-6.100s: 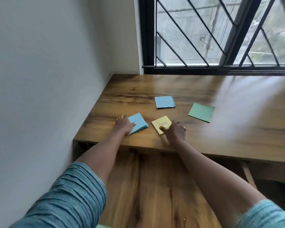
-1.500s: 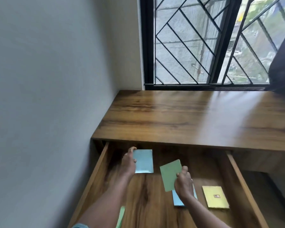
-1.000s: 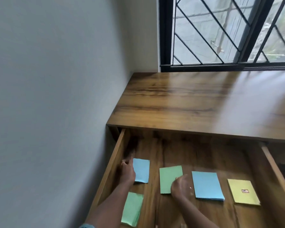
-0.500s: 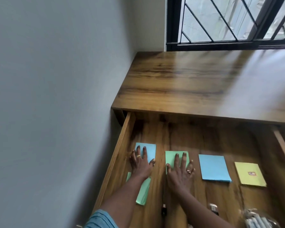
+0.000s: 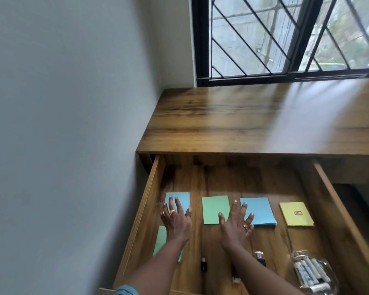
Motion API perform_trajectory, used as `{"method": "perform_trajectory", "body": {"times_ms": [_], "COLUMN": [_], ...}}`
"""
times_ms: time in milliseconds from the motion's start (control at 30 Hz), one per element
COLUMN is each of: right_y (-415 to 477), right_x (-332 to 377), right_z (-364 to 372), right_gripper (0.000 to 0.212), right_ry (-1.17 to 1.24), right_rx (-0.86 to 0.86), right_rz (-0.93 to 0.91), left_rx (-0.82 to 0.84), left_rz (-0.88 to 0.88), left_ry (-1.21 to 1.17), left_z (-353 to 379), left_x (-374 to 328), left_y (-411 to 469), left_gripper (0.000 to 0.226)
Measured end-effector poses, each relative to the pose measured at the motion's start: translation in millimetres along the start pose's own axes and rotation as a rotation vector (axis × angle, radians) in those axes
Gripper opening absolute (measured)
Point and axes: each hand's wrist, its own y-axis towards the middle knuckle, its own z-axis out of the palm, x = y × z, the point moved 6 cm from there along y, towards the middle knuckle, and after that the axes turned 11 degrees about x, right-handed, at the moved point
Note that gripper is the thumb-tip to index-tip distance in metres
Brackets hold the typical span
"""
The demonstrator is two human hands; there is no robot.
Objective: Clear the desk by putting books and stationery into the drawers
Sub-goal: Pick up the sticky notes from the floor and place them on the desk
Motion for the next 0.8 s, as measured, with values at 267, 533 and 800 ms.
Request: {"method": "perform_trajectory", "body": {"times_ms": [267,533,800], "right_y": [-86.6,-196.9,-219.4], "right_x": [-70.1,-128.9,-159.5], "right_z": [-42.0,-64.0,-60.4], "right_gripper": [0.074,0.07,0.067], "right_ry": [0.357,0.724,1.029], "right_rx": [-0.11,-0.174,-0.112], "right_rz": [0.15,0.258,0.434], "left_rx": [-0.177,-0.067,0.077], "left_rz": [-0.212,-0.406,-0.27], "left_ry": [-0.416,-0.733,-1.001], "left_z": [-1.3,36.1,58.1], "left_x": [11.7,15.8,-8.7], "left_y": [-106.7,-225.6,-251.4], "left_gripper": [0.07,0.056,0.034]}}
